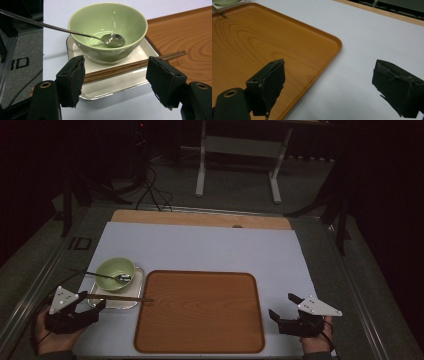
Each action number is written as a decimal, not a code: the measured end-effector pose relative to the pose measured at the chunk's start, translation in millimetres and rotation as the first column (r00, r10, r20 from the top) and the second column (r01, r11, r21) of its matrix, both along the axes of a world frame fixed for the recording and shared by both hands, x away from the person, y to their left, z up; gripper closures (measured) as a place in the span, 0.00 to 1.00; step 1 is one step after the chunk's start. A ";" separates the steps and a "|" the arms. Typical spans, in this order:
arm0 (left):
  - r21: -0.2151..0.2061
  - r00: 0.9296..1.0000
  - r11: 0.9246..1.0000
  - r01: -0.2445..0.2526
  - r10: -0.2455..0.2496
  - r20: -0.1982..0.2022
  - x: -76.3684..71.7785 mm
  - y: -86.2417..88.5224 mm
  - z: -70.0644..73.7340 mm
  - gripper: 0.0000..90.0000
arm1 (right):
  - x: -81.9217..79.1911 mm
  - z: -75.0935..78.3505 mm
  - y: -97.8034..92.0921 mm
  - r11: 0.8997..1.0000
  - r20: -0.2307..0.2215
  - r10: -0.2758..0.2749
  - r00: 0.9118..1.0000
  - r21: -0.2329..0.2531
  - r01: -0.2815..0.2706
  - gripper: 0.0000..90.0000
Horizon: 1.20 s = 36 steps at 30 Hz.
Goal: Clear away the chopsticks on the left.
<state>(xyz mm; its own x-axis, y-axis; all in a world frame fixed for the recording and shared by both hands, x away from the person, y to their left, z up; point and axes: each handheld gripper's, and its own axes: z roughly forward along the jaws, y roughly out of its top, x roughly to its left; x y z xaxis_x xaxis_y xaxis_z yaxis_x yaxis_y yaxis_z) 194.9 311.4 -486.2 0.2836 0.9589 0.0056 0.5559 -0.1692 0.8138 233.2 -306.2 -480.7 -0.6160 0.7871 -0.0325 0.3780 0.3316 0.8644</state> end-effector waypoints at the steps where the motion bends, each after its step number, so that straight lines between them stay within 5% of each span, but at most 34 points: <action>1: -0.008 1.000 1.000 -0.006 0.006 0.002 -0.1 0.6 0.0 0.36 | 0.6 -0.3 0.6 1.000 0.005 0.004 1.000 -0.003 -0.004 0.12; 23: 0.040 0.998 0.997 0.062 -0.061 -0.029 10.7 -8.3 -6.0 0.36 | 1.6 1.2 0.4 1.000 0.032 0.000 0.999 -0.027 0.001 0.12; 36: 0.122 0.983 0.977 0.174 -0.165 -0.082 29.3 -19.1 -20.9 0.30 | 2.3 0.9 -0.4 0.999 0.029 -0.016 0.999 -0.028 0.017 0.12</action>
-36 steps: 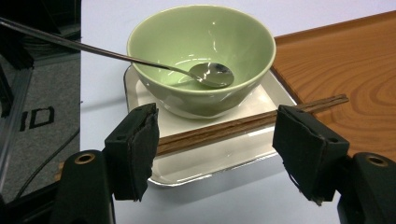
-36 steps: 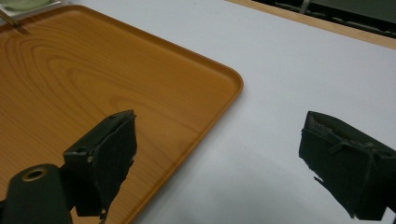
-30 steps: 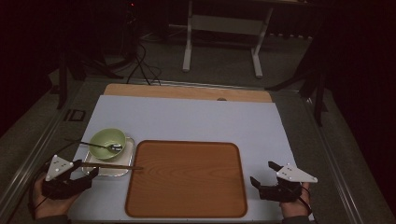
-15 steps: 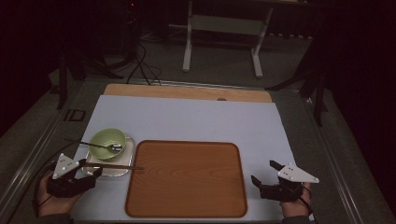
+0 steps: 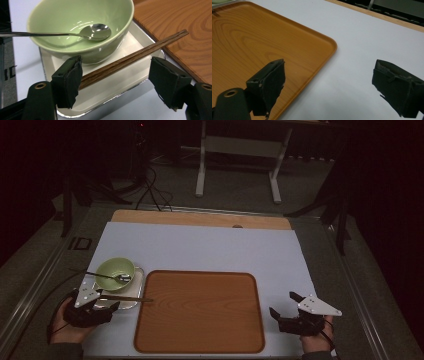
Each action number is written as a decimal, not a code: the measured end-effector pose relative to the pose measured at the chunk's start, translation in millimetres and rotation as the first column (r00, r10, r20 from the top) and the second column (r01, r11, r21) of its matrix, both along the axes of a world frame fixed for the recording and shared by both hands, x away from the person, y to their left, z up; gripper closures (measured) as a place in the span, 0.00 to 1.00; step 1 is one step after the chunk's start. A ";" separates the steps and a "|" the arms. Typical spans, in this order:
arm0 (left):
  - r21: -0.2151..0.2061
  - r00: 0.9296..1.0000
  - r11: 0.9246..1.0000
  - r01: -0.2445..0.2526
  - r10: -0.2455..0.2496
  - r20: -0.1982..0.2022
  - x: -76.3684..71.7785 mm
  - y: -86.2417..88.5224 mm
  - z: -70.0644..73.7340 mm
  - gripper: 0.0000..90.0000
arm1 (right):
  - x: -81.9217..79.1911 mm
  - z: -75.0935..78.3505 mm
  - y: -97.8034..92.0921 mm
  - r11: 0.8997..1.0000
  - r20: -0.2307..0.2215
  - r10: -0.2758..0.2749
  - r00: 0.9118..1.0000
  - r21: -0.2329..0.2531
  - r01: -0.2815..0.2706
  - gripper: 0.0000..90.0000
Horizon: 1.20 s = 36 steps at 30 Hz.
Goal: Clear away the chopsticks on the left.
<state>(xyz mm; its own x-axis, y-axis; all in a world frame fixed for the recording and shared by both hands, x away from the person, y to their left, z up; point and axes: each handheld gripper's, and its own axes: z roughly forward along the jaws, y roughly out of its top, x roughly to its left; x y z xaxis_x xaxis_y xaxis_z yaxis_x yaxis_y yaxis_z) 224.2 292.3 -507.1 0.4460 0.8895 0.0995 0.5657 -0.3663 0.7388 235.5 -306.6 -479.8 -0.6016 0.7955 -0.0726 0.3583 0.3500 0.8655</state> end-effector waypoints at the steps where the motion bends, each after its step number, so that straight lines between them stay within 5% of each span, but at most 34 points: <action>1: 0.001 1.000 1.000 0.001 -0.001 -0.003 0.7 0.2 -1.0 0.29 | 0.0 0.0 0.0 1.000 0.000 -0.001 1.000 0.000 0.001 0.12; 23: 0.013 0.998 1.000 0.007 -0.006 -0.059 8.4 2.9 -10.5 0.32 | -0.6 1.4 -1.4 1.000 0.000 -0.005 1.000 0.008 0.005 0.12; 36: 0.021 0.998 0.999 0.033 -0.031 -0.060 8.0 0.6 -10.9 0.31 | -0.8 1.6 -1.7 1.000 0.000 -0.003 1.000 0.012 0.003 0.12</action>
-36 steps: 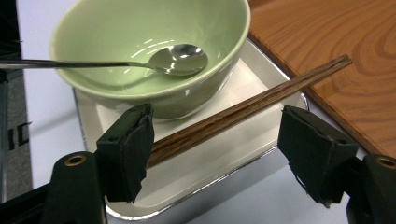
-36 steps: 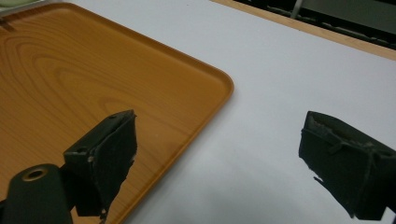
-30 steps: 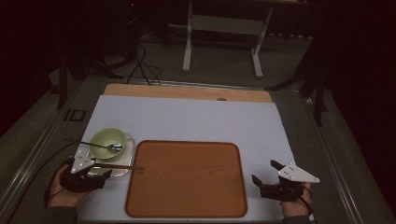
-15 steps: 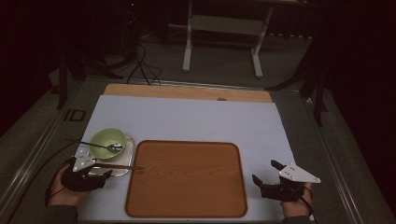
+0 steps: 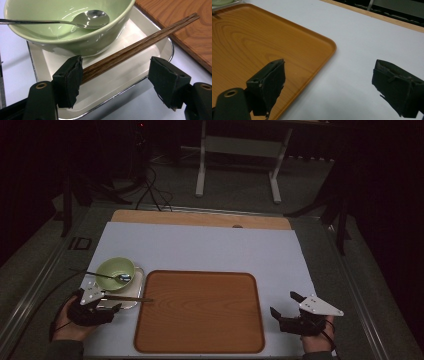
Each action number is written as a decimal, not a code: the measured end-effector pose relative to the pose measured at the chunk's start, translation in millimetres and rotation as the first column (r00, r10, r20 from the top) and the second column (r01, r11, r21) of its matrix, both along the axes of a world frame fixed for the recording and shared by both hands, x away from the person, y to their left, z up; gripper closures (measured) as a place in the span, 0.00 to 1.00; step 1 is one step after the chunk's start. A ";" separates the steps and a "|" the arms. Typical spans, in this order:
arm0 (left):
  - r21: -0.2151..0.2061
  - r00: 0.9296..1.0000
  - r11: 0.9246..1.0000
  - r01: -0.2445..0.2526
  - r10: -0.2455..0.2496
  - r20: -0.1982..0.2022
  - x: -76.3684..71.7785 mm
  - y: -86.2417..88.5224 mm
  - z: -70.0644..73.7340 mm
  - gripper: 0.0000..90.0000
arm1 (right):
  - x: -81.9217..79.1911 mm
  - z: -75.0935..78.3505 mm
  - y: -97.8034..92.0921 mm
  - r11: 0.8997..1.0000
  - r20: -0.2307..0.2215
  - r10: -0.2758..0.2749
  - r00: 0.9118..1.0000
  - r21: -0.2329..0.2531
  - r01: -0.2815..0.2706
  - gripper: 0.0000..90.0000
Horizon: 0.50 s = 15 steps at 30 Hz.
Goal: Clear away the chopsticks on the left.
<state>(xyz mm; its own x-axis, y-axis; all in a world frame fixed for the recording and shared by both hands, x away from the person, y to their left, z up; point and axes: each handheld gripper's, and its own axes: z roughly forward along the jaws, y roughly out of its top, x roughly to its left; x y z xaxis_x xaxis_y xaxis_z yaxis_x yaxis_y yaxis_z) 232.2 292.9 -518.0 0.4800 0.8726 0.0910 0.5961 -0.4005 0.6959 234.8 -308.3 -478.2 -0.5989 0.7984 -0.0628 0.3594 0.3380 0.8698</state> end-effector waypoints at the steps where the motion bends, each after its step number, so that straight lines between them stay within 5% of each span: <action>1: 0.000 1.000 1.000 0.000 0.000 0.000 0.0 -0.1 -0.1 0.31 | 0.0 0.0 0.1 1.000 0.000 0.000 1.000 0.000 0.000 0.12; 15: 0.002 1.000 1.000 0.021 -0.021 0.004 2.0 0.9 -1.1 0.28 | 0.4 0.0 0.1 1.000 -0.002 0.006 1.000 0.003 -0.006 0.12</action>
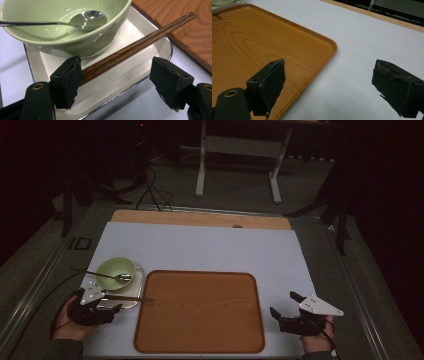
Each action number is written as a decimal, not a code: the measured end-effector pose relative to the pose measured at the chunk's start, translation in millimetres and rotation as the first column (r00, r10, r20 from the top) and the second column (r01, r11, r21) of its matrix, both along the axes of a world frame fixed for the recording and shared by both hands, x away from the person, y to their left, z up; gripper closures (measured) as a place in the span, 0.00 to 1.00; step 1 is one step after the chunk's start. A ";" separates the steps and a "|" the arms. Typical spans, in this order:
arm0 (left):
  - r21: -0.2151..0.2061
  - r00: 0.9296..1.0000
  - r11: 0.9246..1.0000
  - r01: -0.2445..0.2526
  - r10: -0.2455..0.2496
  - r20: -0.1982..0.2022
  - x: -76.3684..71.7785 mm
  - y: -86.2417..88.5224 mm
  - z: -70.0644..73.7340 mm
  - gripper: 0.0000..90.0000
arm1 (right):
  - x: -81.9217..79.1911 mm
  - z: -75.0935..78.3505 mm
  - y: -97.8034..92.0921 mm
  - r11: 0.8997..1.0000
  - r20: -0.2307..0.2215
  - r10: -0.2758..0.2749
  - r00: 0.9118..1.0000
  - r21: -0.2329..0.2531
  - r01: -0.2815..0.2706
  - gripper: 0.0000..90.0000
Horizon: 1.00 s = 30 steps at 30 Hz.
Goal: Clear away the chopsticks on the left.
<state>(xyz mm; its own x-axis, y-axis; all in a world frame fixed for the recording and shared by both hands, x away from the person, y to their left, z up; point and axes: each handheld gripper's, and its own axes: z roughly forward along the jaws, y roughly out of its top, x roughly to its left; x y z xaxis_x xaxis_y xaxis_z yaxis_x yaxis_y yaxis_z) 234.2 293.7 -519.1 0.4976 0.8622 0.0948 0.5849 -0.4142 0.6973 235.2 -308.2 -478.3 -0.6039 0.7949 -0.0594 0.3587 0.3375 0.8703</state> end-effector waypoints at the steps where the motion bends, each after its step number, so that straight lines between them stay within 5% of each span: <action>1: 0.002 1.000 1.000 0.001 -0.001 0.000 0.1 0.0 -0.2 0.28 | 0.0 0.0 0.0 1.000 0.000 -0.001 1.000 0.001 0.001 0.12; 17: 0.008 1.000 1.000 0.011 -0.011 -0.025 -1.3 -0.1 -1.9 0.31 | -0.8 0.5 -0.7 1.000 0.001 -0.004 1.000 0.006 0.004 0.12; 30: -0.003 0.998 0.999 0.047 -0.047 -0.032 -7.7 4.3 -0.4 0.56 | -1.0 0.4 -1.8 1.000 0.001 -0.006 1.000 0.010 0.006 0.12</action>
